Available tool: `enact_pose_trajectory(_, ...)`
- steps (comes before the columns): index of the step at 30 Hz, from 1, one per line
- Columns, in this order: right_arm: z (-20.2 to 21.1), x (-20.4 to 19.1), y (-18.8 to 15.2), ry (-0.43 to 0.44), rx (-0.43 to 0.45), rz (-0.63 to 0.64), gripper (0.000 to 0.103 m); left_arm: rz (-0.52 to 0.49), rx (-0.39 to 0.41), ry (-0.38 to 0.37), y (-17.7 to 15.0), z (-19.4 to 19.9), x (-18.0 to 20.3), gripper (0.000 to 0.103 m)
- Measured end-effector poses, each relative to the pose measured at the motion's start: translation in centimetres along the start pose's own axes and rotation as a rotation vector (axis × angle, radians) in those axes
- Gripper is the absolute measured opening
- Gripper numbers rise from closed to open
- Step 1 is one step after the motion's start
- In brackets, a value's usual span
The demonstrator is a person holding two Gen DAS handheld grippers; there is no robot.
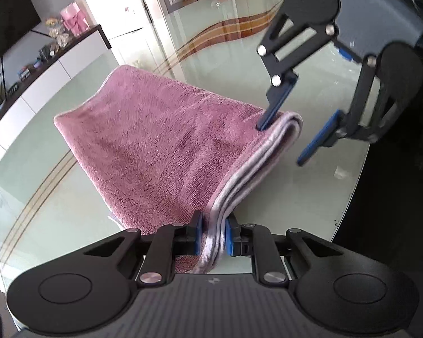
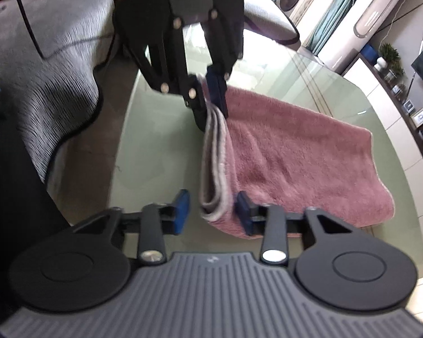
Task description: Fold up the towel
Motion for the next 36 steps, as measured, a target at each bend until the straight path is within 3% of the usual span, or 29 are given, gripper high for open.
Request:
enact_pose_trajectory(2,0.1,0.5,0.1,0.017,0.002,-0.041,0.015,-0.01,-0.006,0.004,0.1,-0.2,0.0,0.019)
enact_pose_trajectory(8,0.9,1.9,0.1,0.075,-0.003,-0.163,0.013,-0.026,-0.018,-0.004,0.4,-0.4,0.1,0.017)
enact_pose_trajectory(22,2.4,0.8,-0.1,0.123,-0.022,-0.183,0.013,-0.085,-0.049,-0.052,0.5,1.4,3.5,0.015)
enact_pose_trajectory(36,3.8,-1.2,-1.0,0.12,-0.025,-0.172,0.013,-0.107,-0.066,-0.072,0.0,2.1,4.4,0.015)
Point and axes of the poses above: each gripper's, at about its wrist camera, not at the fingertips, and z roughly against the way its jaws point, x to its right, y to its top, the point moved 5 cm from there along -z, roughly the way its jaws point, and after that the axes turned 11 degrees about -z, right-handed, at the moved point
